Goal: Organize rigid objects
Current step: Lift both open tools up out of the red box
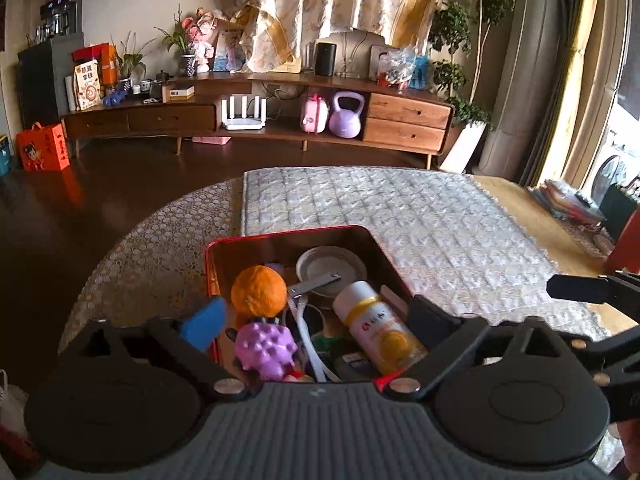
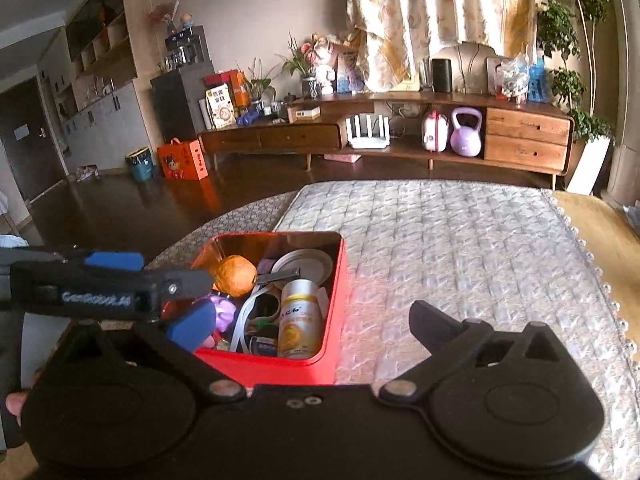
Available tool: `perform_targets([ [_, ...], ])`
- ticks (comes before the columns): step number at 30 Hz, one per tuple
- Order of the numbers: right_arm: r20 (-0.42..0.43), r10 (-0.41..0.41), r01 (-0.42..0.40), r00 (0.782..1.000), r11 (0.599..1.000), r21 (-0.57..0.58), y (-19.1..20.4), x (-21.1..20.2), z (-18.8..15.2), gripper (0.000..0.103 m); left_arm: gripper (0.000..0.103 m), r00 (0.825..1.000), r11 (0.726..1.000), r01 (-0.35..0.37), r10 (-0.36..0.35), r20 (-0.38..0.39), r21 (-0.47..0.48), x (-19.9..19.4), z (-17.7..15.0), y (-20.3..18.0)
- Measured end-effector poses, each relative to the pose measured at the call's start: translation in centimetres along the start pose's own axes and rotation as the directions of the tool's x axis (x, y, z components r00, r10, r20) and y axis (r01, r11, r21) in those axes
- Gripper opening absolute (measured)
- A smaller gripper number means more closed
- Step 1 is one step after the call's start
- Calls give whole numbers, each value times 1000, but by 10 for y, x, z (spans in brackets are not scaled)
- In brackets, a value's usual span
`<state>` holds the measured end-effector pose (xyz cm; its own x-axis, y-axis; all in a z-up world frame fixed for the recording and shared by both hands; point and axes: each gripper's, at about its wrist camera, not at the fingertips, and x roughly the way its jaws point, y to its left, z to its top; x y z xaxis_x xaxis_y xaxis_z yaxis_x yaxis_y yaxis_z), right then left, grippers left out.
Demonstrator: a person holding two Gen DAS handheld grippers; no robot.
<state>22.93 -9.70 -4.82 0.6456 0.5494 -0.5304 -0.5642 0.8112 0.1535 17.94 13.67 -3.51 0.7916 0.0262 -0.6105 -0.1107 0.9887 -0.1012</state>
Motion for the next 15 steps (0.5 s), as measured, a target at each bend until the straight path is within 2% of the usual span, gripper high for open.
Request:
perform_targets([
  [4, 33, -28, 28, 999, 1000, 3, 0, -10, -2, 103, 102, 1000, 1000, 5, -5, 19, 10, -11, -6, -3],
  [15, 59, -23, 22, 998, 1000, 4, 5, -24, -6, 103, 102, 999, 999, -28, 28, 28, -24, -37, -21, -7],
])
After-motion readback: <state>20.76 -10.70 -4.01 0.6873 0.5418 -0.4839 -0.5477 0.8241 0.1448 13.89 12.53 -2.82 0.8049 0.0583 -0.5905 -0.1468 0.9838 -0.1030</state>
